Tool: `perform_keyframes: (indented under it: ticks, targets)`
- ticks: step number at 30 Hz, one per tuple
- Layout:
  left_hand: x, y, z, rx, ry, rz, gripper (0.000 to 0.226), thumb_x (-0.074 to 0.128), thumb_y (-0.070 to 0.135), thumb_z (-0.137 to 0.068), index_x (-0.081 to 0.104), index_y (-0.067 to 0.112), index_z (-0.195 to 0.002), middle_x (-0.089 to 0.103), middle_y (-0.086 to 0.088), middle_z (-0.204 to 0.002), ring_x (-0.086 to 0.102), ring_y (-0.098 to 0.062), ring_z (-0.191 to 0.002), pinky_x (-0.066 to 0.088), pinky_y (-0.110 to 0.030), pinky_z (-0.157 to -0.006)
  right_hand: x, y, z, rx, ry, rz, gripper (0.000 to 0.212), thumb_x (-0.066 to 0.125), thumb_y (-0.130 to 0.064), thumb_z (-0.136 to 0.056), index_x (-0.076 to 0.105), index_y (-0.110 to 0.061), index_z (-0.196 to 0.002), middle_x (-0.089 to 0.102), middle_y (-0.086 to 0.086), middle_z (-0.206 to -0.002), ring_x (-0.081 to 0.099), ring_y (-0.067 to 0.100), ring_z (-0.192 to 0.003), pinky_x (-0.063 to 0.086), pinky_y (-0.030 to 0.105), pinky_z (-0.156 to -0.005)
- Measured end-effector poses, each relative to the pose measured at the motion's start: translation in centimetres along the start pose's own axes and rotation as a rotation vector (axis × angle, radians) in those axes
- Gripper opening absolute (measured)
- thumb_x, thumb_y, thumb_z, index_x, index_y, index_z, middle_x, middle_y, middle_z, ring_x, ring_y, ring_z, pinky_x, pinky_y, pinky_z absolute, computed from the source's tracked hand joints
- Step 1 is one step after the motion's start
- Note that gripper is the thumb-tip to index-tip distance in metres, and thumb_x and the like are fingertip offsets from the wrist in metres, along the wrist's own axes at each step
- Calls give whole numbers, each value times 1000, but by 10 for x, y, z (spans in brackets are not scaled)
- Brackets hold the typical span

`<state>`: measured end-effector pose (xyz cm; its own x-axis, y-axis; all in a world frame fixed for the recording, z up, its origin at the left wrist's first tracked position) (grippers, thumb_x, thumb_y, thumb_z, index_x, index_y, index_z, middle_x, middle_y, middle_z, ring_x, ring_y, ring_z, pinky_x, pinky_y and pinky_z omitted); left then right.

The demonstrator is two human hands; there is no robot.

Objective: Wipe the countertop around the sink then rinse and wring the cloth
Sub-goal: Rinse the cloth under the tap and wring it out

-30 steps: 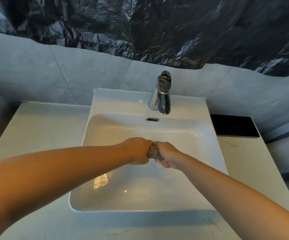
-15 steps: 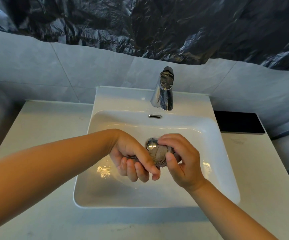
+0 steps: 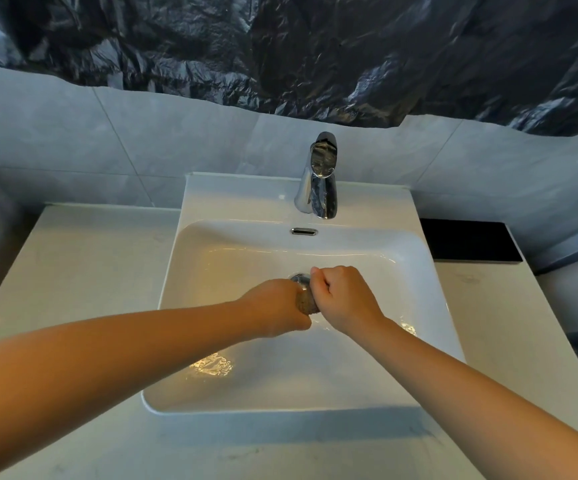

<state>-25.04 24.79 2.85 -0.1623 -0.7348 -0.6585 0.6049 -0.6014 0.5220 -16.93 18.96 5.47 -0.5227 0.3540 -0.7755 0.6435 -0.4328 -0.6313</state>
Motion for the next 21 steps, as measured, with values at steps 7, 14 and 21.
perform_keyframes:
  ticks: [7, 14, 21]
  targets:
    - [11, -5, -6, 44, 92, -175, 10, 52, 21, -81, 56, 16, -89, 51, 2, -69, 52, -17, -67, 40, -25, -55, 39, 44, 5, 514, -177, -129, 27, 41, -24, -94, 58, -9, -80, 53, 2, -67, 51, 13, -60, 36, 23, -50]
    - [7, 13, -7, 136, 121, -356, 21, 47, 21, -89, 54, 14, -107, 44, 4, -71, 49, -18, -71, 38, -26, -61, 41, 53, 13, 722, -331, -348, 27, 42, -21, -89, 46, -11, -64, 47, 5, -53, 37, 12, -37, 25, 17, -37]
    - [12, 14, 5, -14, -11, 62, 14, 64, 30, -84, 53, 22, -83, 56, 1, -69, 56, -15, -62, 44, -22, -54, 6, 33, 12, 215, -154, -326, 43, 40, -26, -99, 56, -9, -63, 53, 3, -60, 49, 16, -59, 42, 32, -58]
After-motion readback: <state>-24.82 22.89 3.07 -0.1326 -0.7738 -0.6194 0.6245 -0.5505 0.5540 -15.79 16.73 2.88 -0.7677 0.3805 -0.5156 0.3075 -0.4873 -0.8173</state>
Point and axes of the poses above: each hand's wrist, its own z-axis away from the middle knuckle, its own x-axis out of the palm, y = z × x, the point moved 8 cm from there along -z, towards the middle knuckle
